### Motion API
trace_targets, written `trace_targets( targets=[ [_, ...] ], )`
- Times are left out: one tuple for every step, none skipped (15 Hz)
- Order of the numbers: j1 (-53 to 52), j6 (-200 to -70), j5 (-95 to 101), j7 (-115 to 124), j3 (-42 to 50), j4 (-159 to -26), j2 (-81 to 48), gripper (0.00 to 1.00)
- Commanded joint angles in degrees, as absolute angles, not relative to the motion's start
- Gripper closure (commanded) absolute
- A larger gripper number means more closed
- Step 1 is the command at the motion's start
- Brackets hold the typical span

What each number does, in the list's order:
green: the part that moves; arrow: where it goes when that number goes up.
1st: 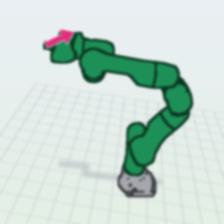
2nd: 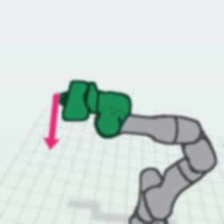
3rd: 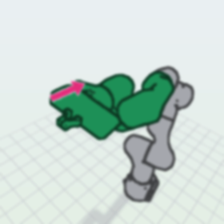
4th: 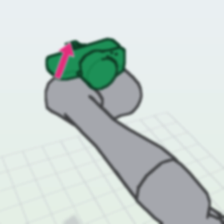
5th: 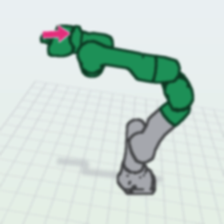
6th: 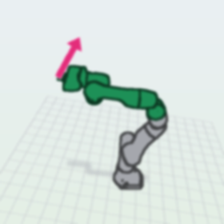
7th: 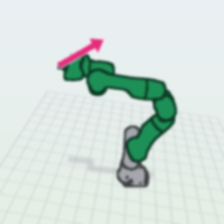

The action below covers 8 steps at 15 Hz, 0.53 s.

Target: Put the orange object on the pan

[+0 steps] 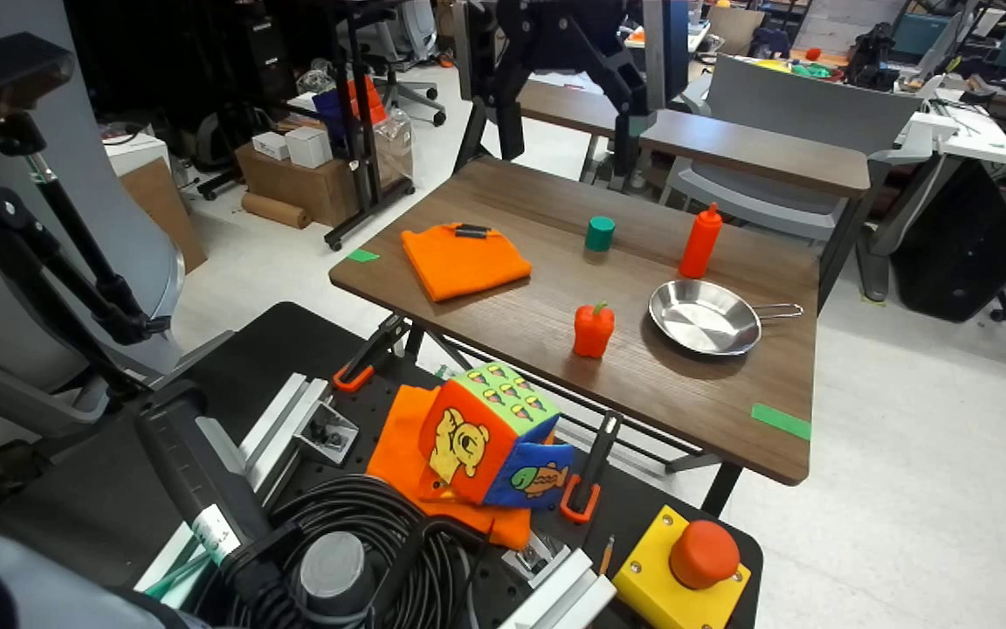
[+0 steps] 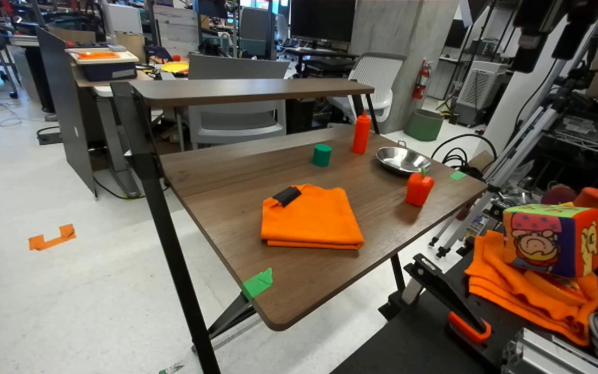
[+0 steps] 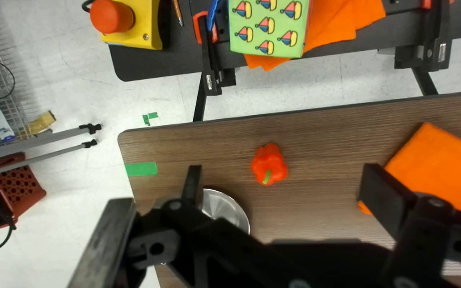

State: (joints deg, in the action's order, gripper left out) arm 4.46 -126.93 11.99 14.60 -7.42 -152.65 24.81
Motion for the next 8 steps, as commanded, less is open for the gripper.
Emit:
trace_targets(
  targets=[
    [4.5, -135.4, 13.0, 10.2, -4.1, -150.8, 16.0, 0.00],
    [4.6, -139.4, 13.9, 7.8, -3.3, -150.8, 13.1, 0.00],
    [4.6, -142.7, 14.0, 6.0, -2.5, -150.6, 10.9, 0.00],
    [4.6, -146.5, 14.2, 4.1, -1.7, -150.5, 8.1, 0.00],
    [4.7, -149.5, 14.8, 2.4, -1.1, -150.4, 5.9, 0.00],
    [4.9, -152.5, 15.2, 1.7, -0.5, -150.2, 3.4, 0.00],
    [5.0, -154.9, 15.6, 0.5, 0.2, -149.8, 1.1, 0.00],
    [4.9, -156.2, 15.5, -0.8, 0.8, -149.0, -1.5, 0.00]
  ],
)
